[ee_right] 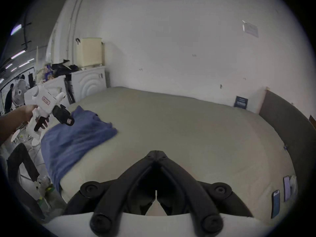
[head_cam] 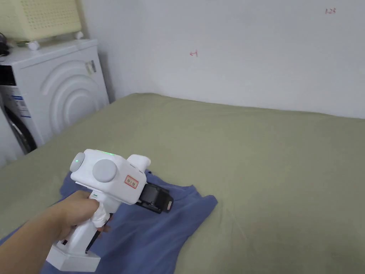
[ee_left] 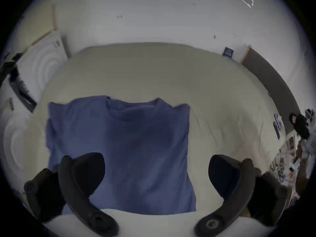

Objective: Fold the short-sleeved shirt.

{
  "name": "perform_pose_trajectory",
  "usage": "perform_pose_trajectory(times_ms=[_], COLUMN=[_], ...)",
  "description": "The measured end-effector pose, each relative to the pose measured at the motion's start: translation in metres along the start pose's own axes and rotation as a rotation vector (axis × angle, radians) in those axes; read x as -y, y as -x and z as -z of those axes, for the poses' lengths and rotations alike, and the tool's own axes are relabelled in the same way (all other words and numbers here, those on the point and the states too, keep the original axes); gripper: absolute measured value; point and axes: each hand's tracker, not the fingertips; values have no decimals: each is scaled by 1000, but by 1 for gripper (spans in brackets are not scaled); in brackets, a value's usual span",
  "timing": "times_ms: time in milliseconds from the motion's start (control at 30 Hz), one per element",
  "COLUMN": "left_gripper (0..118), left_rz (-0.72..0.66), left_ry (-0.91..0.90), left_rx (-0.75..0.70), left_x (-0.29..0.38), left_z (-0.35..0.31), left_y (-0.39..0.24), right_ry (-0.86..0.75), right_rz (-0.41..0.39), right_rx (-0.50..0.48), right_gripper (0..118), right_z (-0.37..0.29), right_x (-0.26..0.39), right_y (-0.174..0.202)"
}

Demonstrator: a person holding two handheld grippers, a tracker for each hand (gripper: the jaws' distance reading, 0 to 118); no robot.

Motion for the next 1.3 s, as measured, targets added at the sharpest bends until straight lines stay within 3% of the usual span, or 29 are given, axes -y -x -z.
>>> perform_pose_trajectory(times_ms=[300,333,400,433,467,500,567,633,833,933,1100,1300], left_gripper=[117,109,73,64,47,0,0,0,0,0,0,0], left_rz=[-100,-104,-93,-50,-56,-81,-100,-112,16,89,258,467], left_ry=[126,136,155,150,128,112,43,22,-36,-71,-128,-116], left_rx=[-67,-68,-78,-211,-187,-140,-184,-95,-107,-1,141,325], left_x=[15,15,22,23,15,10,1,-9,-64,-87,-134,-174], left_z=[72,77,84,82,96,92,79,53,27,33,37,77], left_y=[-24,-19,-25,-33,-8,0,6,-5,-47,-81,-211,-380], right_ry=[98,97,93,93,91,86,76,67,58,47,27,15], right_rz=[62,61,67,75,84,96,102,105,154,177,210,269], right_rx=[-12,-12,-10,-8,-9,-12,-13,-14,-30,-32,-9,87], right_gripper=[1,1,1,1,1,1,1,1,1,1,1,1], right_z=[19,18,17,15,13,10,3,-2,-15,-27,-49,-83], right_x=[33,35,37,37,37,38,39,42,48,49,52,62], right_y=[-16,-16,-15,-16,-16,-17,-17,-19,-24,-27,-41,-71])
